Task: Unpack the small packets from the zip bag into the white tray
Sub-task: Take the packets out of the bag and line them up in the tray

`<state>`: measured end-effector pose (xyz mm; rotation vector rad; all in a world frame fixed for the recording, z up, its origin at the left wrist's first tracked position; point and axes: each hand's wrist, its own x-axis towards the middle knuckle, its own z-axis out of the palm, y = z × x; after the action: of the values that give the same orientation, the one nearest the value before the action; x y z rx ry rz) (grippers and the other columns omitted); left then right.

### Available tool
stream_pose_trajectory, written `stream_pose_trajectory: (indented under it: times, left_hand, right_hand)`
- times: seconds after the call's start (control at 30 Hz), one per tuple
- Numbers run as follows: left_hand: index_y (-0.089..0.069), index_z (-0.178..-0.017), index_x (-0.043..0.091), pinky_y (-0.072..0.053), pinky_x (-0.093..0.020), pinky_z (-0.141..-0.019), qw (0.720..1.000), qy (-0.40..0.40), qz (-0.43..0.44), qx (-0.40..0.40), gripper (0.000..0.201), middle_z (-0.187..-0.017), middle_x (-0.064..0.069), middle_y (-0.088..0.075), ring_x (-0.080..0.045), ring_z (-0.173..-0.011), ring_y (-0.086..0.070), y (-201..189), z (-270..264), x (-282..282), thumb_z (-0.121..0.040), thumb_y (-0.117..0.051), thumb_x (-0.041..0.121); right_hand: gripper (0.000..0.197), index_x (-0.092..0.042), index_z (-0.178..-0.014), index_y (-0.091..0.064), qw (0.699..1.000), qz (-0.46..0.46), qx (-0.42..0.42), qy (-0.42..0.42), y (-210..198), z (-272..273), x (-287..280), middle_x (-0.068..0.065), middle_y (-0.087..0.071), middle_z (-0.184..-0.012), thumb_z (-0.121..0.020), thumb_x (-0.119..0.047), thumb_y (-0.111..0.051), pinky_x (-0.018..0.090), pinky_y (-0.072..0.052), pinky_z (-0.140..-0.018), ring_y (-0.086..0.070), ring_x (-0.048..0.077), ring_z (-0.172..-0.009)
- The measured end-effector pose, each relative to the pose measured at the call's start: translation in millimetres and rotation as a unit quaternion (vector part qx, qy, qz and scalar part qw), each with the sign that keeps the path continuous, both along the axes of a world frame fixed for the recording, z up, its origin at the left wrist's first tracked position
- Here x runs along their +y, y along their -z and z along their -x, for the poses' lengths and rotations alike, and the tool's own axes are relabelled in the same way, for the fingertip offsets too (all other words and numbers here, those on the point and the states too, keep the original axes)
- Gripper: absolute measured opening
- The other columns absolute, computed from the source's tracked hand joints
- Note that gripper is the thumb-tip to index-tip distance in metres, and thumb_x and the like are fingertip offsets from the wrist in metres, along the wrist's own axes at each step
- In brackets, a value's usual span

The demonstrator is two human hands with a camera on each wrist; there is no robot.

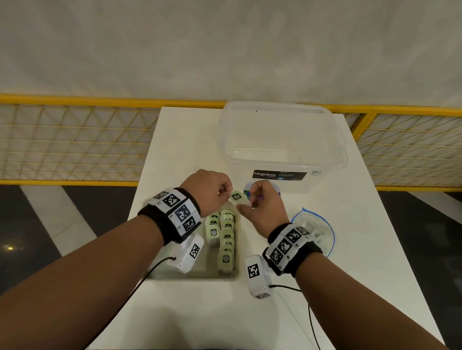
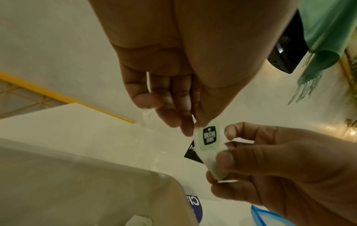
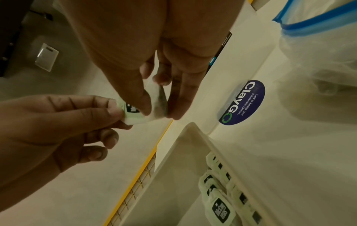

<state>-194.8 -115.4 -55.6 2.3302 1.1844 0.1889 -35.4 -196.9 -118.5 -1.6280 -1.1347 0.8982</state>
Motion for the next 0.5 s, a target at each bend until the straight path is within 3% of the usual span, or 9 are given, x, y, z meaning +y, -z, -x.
stream_pose_trajectory:
  times: [0.1,0.2,0.33,0.4,0.5]
  left_hand:
    - [-0.069,-0.093,0.024,-0.046,-0.023,-0.075,1.0,0.017,-0.011,0.021,0.009,-0.087,0.009,-0.068,-0.007,-0.073,-0.055,-6.4,3.5,5.5,-0.088,-0.062,0.025]
    - [-0.069,-0.092,0.026,-0.044,-0.022,-0.071,0.999,0.043,-0.014,0.026,0.008,-0.086,0.01,-0.068,-0.002,-0.066,-0.051,-11.4,6.5,5.6,-0.089,-0.062,0.027]
    - [-0.068,-0.089,0.029,-0.037,-0.017,-0.063,0.999,0.033,-0.03,0.011,0.006,-0.085,0.013,-0.07,0.004,-0.06,-0.05,-12.1,10.7,6.3,-0.085,-0.063,0.028]
    - [-0.068,-0.092,0.03,-0.041,-0.019,-0.066,0.999,0.032,-0.017,0.012,0.007,-0.086,0.014,-0.07,0.004,-0.062,-0.052,-11.1,11.8,6.1,-0.085,-0.065,0.031]
    - [-0.068,-0.095,0.03,-0.041,-0.023,-0.07,0.999,0.031,-0.015,0.042,0.008,-0.088,0.013,-0.068,-0.003,-0.067,-0.052,-9.7,12.9,5.8,-0.088,-0.064,0.031]
  right_hand:
    - [0.038,-0.027,-0.094,-0.051,1.0,-0.008,-0.017,-0.001,-0.1,-2.0,0.3,0.005,-0.052,-0.093,-0.073,-0.01,-0.078,0.017,-0.048,-0.066,-0.055,0.004,-0.066]
    - [0.029,-0.03,-0.101,-0.061,0.995,-0.012,-0.084,-0.042,-4.0,-2.2,1.9,-0.002,-0.053,-0.111,-0.079,-0.017,-0.075,0.01,-0.046,-0.077,-0.059,0.003,-0.083]
    - [0.008,-0.024,-0.087,-0.064,0.993,0.021,-0.107,-0.041,-6.9,2.4,7.4,-0.009,-0.062,-0.088,-0.085,-0.022,-0.071,0.014,-0.043,-0.071,-0.057,-0.004,-0.074]
    - [0.005,-0.022,-0.087,-0.066,0.994,0.038,-0.094,-0.038,-5.6,4.0,9.9,-0.013,-0.062,-0.08,-0.086,-0.023,-0.071,0.014,-0.044,-0.068,-0.057,-0.002,-0.071]
    - [0.006,-0.023,-0.085,-0.066,0.992,0.042,-0.105,-0.064,-3.1,6.8,11.5,-0.012,-0.064,-0.08,-0.086,-0.026,-0.071,0.014,-0.043,-0.066,-0.059,0.001,-0.071]
